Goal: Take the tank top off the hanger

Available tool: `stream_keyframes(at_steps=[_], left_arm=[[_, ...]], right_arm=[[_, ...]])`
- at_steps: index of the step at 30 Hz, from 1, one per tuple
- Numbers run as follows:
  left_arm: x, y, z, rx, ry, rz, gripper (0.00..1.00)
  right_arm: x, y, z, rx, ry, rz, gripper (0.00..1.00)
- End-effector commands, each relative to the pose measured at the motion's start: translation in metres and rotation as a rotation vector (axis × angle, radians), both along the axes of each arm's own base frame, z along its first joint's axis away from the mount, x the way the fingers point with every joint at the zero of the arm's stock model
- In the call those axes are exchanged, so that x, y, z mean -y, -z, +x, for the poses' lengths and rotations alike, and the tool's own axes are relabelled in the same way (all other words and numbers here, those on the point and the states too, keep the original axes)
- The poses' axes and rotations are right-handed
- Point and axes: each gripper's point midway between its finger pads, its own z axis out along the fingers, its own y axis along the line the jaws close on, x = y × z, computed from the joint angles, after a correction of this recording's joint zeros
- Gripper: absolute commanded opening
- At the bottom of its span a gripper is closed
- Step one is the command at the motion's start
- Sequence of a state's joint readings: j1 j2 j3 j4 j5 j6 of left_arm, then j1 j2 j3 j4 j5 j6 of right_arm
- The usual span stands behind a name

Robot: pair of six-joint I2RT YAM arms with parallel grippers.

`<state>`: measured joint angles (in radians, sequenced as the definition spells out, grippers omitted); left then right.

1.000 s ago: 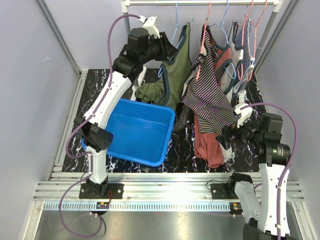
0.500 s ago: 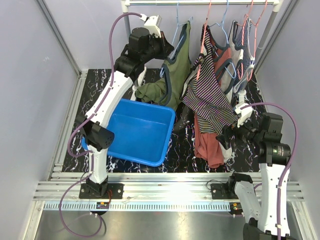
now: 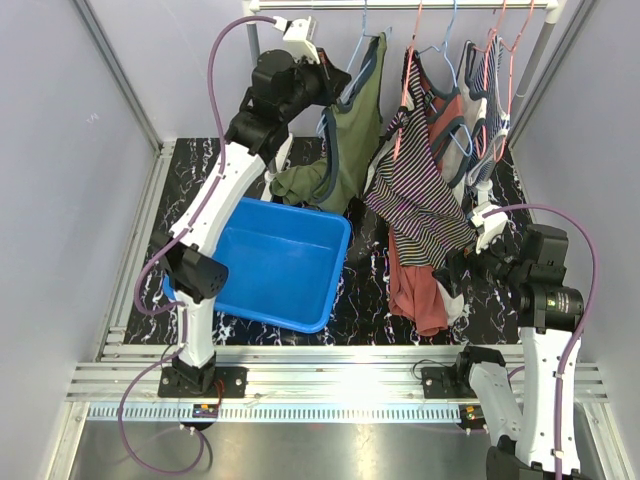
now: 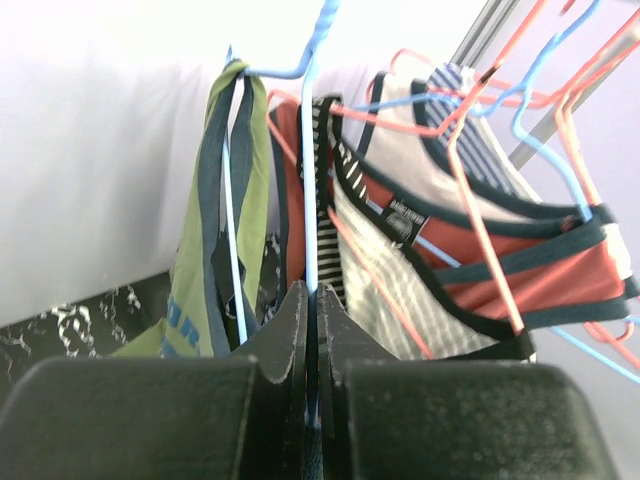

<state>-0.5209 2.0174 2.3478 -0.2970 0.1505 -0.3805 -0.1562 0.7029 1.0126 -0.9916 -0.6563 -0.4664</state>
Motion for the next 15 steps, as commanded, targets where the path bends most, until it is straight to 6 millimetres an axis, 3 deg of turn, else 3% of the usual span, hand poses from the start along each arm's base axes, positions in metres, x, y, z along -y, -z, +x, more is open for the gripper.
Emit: stream_keyframes(at_steps=[1,15], left_arm=[[-0.026,-0.111,-0.037,0.245,-0.028,-0.157,0.0],[-0.042,-0.121,-0.065,0.269,-0.013,-0.127,0.0]], right_arm=[[0.0,-0.021,0.005,0.069,0.003,0.002,1.0],[-0.003,-0.024,0.004,0.084,-0.012,0.008,1.0]])
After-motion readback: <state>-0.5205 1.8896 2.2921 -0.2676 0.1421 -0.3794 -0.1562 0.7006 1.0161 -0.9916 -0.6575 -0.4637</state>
